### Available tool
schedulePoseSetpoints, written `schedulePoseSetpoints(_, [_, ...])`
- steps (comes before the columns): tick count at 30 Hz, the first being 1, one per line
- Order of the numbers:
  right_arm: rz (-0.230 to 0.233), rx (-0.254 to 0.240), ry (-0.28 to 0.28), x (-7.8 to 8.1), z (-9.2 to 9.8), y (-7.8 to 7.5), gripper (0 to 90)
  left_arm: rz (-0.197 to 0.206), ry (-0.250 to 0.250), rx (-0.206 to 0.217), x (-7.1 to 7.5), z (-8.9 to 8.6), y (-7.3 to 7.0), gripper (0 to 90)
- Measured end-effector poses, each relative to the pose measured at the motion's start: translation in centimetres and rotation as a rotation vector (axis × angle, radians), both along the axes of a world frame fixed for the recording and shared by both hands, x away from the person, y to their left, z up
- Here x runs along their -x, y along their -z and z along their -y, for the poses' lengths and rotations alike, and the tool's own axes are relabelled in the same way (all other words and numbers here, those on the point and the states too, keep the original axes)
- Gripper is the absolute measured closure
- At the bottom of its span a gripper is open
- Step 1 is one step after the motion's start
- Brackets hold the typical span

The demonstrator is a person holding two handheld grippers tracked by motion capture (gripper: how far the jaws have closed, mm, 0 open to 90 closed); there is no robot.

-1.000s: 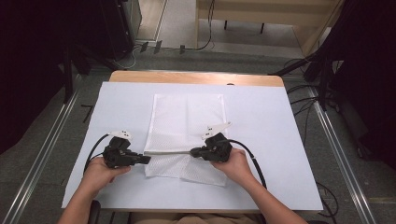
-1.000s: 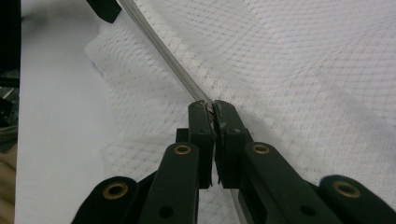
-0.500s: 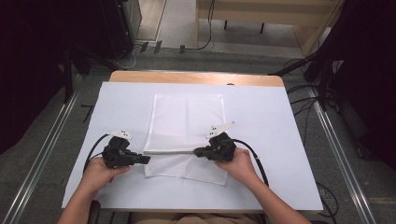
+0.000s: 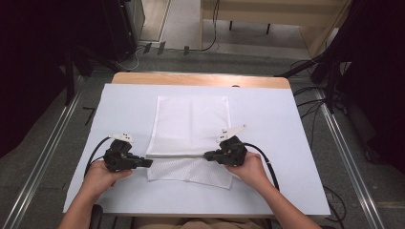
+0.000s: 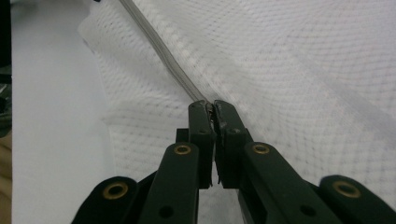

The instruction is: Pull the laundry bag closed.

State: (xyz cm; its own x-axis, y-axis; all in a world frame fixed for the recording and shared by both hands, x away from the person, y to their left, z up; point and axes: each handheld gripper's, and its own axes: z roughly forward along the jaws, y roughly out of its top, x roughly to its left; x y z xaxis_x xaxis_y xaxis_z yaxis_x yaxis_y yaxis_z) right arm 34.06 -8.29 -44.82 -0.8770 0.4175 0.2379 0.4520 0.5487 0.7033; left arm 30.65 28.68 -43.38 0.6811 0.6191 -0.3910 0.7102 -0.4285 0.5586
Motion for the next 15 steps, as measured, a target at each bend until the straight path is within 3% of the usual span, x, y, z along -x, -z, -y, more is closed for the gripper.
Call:
schedulePoseSetpoints(5, [0.003,-0.010,-0.003,0.1,0.5,0.0,88.4,0.004,0.000,0.003,0.0,0.1,0.0,88.0])
schedulePoseSetpoints(9, [0.002,0.002,0.006,0.3,0.9,-0.1,88.4,-0.018,-0.013,0.010,-0.1,-0.1,-0.1,88.0])
schedulePoseSetpoints(15, [-0.001,-0.014,0.021,0.3,1.9,-0.3,88.4,-0.010,-0.014,0.018,-0.1,-0.3,-0.1,88.0])
